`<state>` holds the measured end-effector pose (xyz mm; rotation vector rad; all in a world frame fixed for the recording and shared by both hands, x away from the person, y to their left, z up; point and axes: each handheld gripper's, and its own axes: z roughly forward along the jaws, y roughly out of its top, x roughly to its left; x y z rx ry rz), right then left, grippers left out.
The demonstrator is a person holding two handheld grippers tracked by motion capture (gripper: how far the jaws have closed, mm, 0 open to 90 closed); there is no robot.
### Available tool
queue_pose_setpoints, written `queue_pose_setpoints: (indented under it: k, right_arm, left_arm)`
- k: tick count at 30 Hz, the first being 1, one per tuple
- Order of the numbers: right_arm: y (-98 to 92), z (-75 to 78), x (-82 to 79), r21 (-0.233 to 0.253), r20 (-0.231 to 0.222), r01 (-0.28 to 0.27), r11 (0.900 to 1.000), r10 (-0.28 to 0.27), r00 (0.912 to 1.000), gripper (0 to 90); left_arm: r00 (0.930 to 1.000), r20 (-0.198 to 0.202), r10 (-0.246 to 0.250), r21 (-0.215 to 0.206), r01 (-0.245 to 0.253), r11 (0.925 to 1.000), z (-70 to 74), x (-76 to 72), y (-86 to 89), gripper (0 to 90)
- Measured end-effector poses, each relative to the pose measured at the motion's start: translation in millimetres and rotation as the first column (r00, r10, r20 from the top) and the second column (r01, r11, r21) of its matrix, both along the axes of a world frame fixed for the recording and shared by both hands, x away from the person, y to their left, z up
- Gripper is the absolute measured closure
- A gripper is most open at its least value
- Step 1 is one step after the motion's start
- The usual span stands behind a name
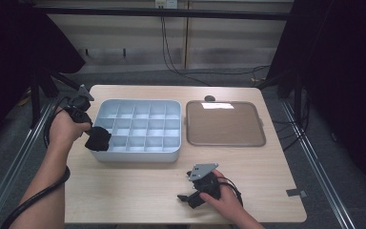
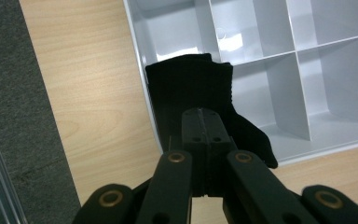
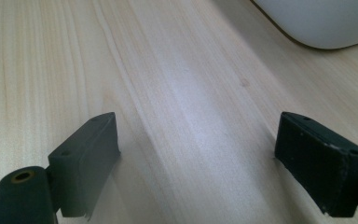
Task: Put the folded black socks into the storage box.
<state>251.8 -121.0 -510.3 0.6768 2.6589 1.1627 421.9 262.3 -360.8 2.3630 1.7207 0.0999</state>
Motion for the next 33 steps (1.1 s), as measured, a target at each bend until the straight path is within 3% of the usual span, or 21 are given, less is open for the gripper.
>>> queue_pose_setpoints:
  k: [25, 33]
  right_arm:
    - [0.0, 0.0, 0.0, 0.0, 0.0, 0.0, 1.0, 0.0, 1.0, 13.1]
    - [0.0, 0.0, 0.0, 0.0, 0.0, 0.0, 1.0, 0.0, 1.0, 13.1]
  left_arm:
    - [0.9997, -0.024, 0.004, 0.011, -0.004, 0.9999, -23.0, 4.1, -1.0, 90.0]
    - [1.0, -0.005, -0.001, 0.025, 0.002, 0.9997, -16.4, 4.5, -0.2, 90.0]
